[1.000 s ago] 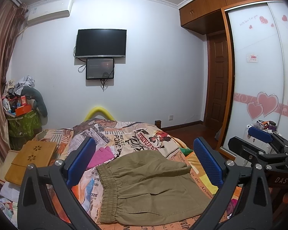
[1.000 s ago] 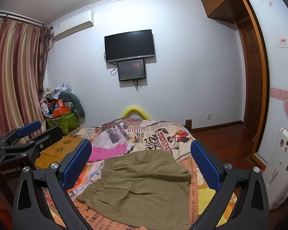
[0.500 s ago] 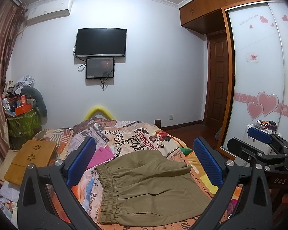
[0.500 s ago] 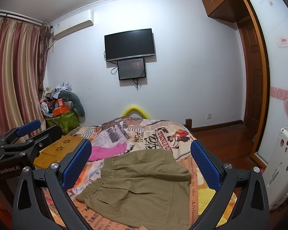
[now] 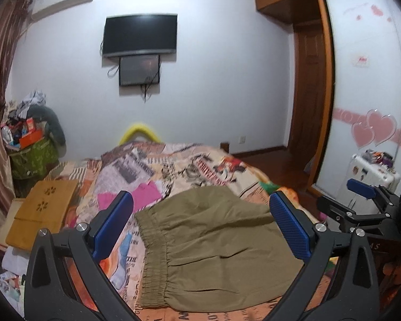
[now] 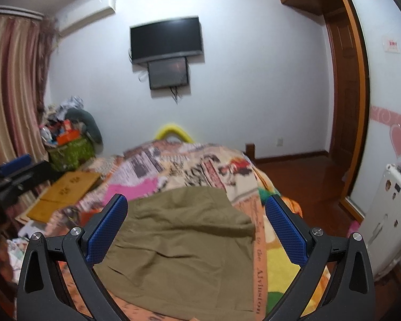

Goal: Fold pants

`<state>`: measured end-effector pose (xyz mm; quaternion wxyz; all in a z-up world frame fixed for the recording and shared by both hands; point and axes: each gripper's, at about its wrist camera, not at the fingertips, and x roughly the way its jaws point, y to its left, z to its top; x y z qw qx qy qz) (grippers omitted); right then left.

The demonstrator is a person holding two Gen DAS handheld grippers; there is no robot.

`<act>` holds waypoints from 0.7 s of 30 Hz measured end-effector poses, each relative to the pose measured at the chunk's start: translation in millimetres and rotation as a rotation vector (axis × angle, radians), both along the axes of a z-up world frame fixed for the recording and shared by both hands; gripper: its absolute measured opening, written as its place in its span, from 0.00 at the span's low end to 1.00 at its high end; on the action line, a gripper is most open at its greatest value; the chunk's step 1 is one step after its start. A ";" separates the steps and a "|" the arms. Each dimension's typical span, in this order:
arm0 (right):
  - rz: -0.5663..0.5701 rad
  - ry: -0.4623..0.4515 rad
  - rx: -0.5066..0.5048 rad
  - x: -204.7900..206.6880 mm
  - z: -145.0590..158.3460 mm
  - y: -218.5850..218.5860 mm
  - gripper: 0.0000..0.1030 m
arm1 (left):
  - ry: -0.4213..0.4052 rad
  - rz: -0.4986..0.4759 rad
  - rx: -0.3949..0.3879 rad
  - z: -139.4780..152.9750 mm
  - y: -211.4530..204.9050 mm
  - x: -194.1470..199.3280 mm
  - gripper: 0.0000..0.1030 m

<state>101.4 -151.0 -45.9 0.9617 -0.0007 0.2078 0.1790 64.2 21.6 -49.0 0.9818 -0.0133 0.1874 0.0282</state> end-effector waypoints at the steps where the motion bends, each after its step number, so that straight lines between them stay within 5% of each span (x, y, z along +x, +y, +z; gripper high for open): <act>1: -0.012 0.020 -0.016 7.4 -8.9 -1.6 0.99 | 0.015 0.011 -0.003 -5.2 3.0 6.6 1.00; 14: -0.070 0.265 -0.093 84.6 -77.5 -36.1 0.99 | 0.290 0.137 0.011 -93.1 72.4 100.9 1.00; 21: -0.040 0.370 -0.106 118.2 -102.4 -44.4 0.80 | 0.486 0.138 -0.083 -144.7 113.7 147.0 1.00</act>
